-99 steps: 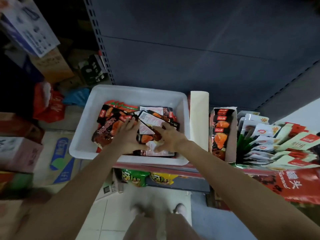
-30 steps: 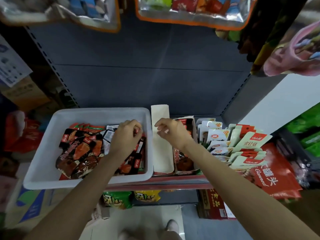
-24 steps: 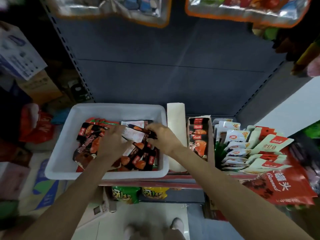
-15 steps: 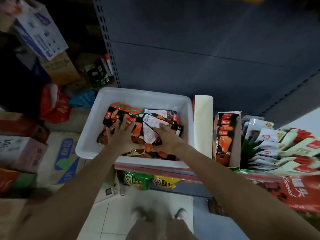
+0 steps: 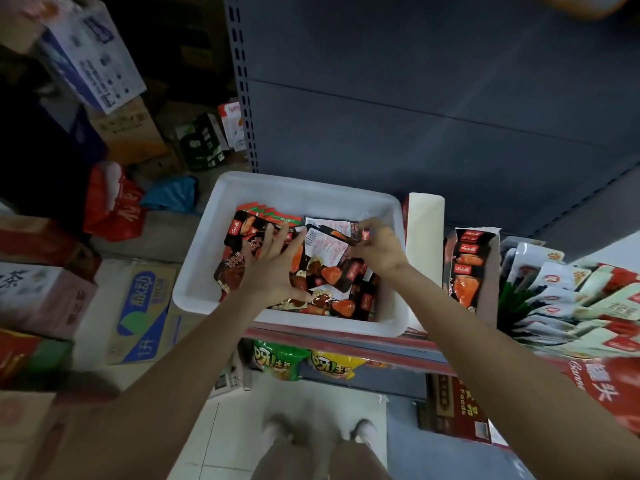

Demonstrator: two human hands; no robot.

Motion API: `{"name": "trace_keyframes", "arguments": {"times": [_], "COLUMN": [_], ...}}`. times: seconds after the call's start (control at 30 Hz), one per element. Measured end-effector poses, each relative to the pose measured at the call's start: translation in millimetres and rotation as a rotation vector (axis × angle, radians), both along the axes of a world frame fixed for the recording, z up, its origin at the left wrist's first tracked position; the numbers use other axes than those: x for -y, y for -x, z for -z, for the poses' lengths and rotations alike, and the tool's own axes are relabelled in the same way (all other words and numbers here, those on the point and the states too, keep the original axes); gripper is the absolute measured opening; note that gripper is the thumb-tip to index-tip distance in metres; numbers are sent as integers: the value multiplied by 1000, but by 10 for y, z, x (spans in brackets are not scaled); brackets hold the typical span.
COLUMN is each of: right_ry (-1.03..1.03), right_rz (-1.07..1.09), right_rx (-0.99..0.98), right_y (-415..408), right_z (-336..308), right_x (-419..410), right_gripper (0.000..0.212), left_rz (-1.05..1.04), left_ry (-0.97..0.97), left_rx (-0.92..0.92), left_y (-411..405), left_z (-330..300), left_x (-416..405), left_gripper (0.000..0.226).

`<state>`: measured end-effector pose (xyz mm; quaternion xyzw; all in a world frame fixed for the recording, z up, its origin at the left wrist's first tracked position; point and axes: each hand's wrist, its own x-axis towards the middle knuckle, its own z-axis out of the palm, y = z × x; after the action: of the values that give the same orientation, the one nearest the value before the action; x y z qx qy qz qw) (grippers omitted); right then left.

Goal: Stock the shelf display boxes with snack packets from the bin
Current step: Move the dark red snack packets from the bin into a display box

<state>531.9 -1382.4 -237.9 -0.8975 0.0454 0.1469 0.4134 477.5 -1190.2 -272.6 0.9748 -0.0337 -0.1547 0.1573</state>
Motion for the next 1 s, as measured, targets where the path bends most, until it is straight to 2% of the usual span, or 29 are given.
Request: {"name": "trace_keyframes", "arguments": {"times": [0.07, 0.2, 0.27, 0.37, 0.4, 0.5, 0.6, 0.7, 0.8, 1.0], "right_ry": [-169, -317, -425, -251, -192, -121, -108, -22, 89, 257], "right_rz": [33, 79, 153, 69, 18, -29, -17, -11, -33, -88], "right_rx": [-19, 8, -28, 105, 193, 372, 451, 513, 524, 466], "right_y": [30, 70, 77, 136, 166, 228, 236, 257, 270, 228], "right_z": [-69, -232, -342, -494, -538, -635, -691, -774, -832, -752], "right_x": [46, 173, 254, 427, 489, 727, 1039, 1371, 1678, 1997], "right_gripper": [29, 14, 14, 53, 55, 21, 21, 17, 15, 19], "left_rz": [11, -26, -39, -54, -58, -47, -48, -20, 26, -79], "left_ry": [140, 449, 560, 534, 532, 648, 778, 859, 846, 805], "left_rx": [102, 275, 345, 438, 431, 353, 243, 160, 132, 117], "left_y": [-17, -94, -117, -185, -211, -258, -265, -277, -317, -398], "left_z": [-53, -228, -316, -448, -491, -596, -682, -730, -734, -647], "left_x": [94, 291, 369, 524, 595, 881, 1223, 1569, 1889, 2280], "left_gripper": [104, 35, 14, 24, 25, 30, 27, 12, 13, 12]}}
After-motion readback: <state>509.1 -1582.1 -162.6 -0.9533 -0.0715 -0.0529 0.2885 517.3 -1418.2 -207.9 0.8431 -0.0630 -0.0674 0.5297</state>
